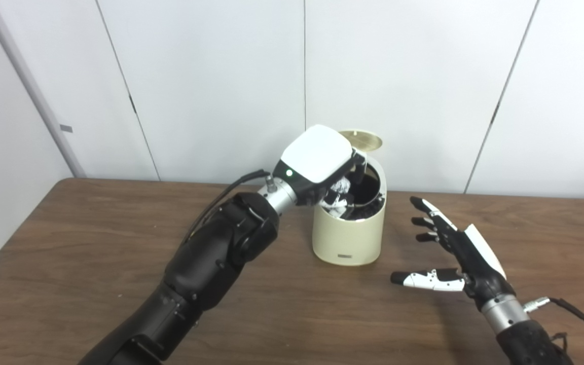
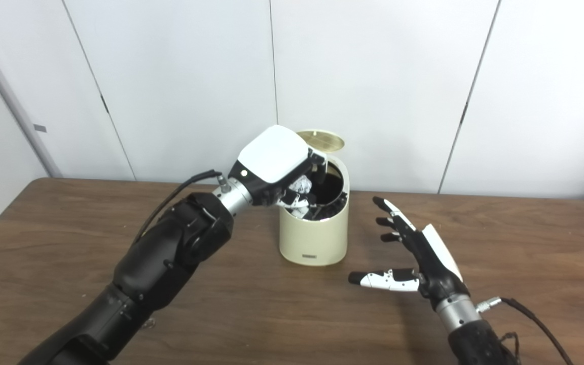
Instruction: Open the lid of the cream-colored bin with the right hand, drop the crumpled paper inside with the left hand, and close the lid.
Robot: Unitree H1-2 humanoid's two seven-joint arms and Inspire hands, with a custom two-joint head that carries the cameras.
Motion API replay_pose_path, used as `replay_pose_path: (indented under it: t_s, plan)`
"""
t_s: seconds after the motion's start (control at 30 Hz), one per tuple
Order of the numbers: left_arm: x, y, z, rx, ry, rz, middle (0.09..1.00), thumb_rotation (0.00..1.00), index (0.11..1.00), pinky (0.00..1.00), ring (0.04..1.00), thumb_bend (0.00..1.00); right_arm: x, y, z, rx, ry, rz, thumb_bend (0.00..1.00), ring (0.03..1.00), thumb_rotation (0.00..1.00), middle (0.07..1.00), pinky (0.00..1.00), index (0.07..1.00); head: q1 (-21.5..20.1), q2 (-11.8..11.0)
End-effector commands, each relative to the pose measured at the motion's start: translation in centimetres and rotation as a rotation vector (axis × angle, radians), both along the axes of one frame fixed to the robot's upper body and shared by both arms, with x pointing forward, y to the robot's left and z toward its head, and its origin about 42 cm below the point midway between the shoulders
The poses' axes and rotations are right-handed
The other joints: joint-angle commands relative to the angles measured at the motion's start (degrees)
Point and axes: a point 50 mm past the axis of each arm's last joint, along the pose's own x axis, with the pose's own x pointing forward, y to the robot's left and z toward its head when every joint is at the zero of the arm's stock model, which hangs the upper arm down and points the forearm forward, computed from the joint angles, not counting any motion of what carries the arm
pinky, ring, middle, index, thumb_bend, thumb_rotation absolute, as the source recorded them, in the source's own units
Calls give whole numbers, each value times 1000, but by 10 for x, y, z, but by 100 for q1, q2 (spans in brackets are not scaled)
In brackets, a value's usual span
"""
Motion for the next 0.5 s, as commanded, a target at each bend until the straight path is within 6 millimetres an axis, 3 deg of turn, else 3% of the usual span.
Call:
replay_pose_path:
  t_s: [0.0,0.23,0.47]
  plan:
    - [6,-3,30,-18,-106,-19,437,0,500,302,373,523,2,0,21,16,-84,7,833,871,274,950,748,926,2,6]
    - [9,-3,23,-20,-122,-33,485,0,485,306,400,523,2,0,20,17,-79,1,834,870,269,951,745,926,1,11]
    - [14,-8,16,-106,-41,-21,535,0,464,395,462,516,2,2,20,19,-81,6,831,870,271,952,741,925,-21,12]
